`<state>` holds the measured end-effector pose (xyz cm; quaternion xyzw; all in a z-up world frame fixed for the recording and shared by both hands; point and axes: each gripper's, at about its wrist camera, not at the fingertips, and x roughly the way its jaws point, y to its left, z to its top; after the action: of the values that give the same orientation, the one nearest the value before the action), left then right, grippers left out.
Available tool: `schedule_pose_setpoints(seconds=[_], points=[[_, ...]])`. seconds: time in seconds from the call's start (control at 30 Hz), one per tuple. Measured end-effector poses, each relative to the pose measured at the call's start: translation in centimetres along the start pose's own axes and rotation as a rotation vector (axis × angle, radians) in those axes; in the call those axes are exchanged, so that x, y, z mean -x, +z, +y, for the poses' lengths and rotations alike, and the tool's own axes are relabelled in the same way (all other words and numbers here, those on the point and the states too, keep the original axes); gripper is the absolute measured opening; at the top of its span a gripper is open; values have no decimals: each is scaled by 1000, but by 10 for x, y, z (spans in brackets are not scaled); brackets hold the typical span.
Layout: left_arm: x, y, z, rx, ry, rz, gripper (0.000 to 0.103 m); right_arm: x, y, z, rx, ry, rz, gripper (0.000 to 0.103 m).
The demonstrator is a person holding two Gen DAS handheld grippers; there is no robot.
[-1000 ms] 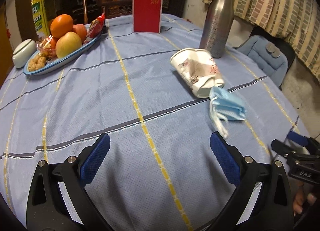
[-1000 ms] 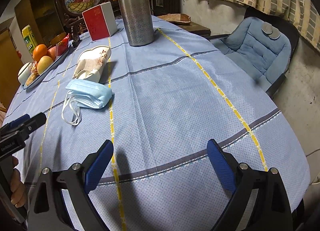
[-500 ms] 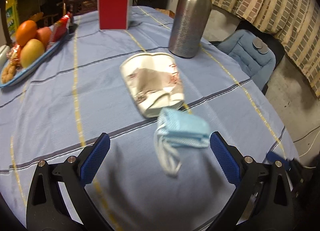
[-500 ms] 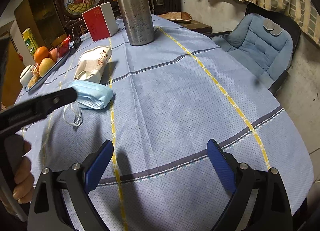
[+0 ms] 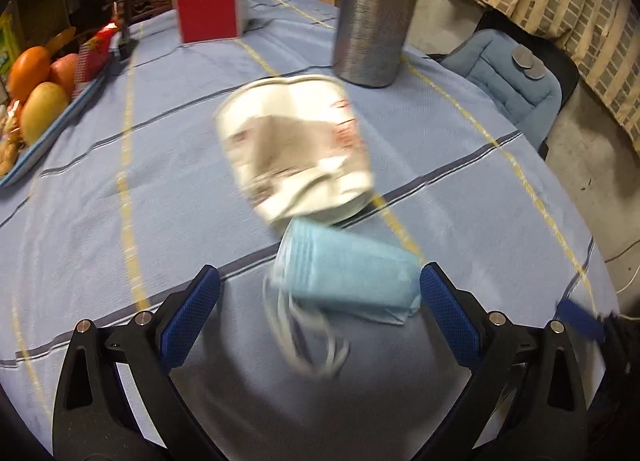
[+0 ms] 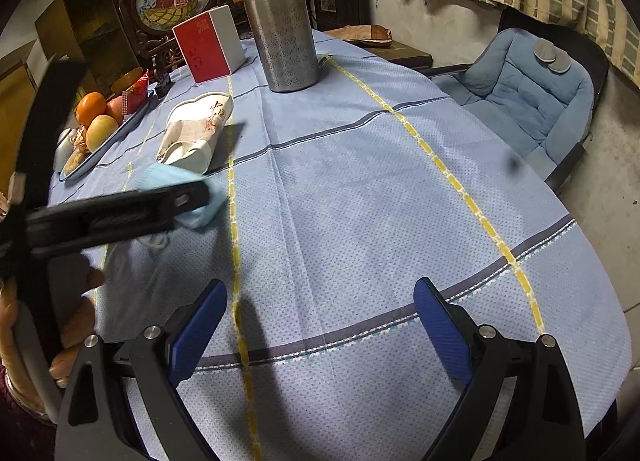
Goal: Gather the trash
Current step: 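Grasp the blue face mask with the left tool and lift it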
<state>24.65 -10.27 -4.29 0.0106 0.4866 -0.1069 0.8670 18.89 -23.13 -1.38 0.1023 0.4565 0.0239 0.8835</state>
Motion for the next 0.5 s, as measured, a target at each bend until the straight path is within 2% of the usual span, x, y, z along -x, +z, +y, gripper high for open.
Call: schedule_pose_setpoints(seconds=[0.13,0.23,0.37,0.5], points=[[24,-20,34,-12,43,-33,97,0,0,0,1,-7,-2,93],[47,-37,64,22,48,-84,97,0,0,1,6,-13,3,93],[61,-42,72,79,-25,-134,97,-1,1,2,7,-28,6,93],[54,-27,51,84,-100,-98,97,-2,0,2,7,-33,10,93]])
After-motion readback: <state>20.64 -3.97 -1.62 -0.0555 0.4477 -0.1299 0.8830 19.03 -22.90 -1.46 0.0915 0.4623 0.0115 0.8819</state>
